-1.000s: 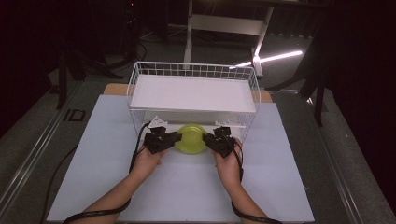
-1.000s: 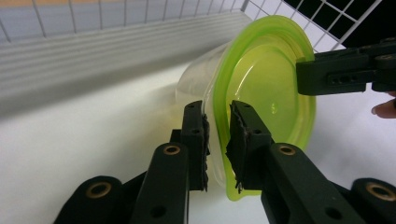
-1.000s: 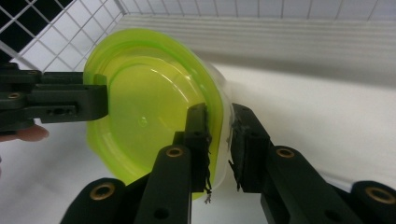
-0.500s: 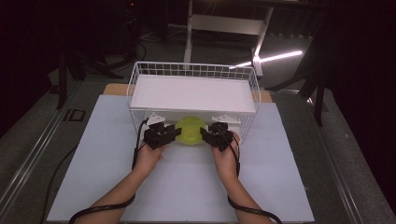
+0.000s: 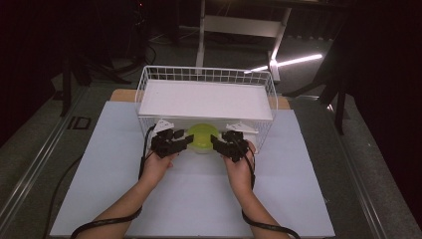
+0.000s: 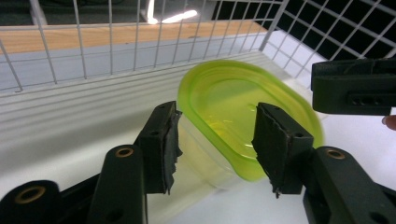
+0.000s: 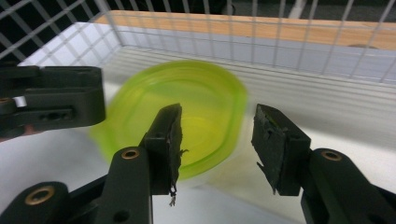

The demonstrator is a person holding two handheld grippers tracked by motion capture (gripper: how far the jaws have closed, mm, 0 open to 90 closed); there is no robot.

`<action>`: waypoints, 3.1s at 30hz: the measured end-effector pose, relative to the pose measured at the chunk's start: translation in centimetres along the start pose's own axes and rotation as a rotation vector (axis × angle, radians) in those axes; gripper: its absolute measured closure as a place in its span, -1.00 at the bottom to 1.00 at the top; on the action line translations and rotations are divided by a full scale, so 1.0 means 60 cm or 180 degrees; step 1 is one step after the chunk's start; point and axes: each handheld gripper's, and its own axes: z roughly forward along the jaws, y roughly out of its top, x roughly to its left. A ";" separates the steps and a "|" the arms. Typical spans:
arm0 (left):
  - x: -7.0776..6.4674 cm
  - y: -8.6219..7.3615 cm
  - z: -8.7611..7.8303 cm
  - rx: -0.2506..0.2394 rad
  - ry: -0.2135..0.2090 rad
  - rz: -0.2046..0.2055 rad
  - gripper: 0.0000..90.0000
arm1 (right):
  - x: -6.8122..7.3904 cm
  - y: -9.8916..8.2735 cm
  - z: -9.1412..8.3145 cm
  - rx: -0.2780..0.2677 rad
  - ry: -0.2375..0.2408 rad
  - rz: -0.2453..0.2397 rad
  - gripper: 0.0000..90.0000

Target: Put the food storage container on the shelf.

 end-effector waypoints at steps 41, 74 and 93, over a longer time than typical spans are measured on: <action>-0.023 -0.107 -0.166 -0.0222 -0.0356 0.0191 -0.67 | 0.045 -0.064 0.012 0.0399 0.0013 -0.0173 0.99; -0.012 -0.120 -0.171 -0.0295 -0.0119 0.0398 -0.97 | 0.055 -0.022 0.091 0.0386 -0.0101 -0.0117 0.99; -0.015 -0.096 -0.182 -0.0406 -0.0218 0.0476 -0.97 | 0.066 -0.045 0.002 0.0069 0.0248 -0.0374 -0.24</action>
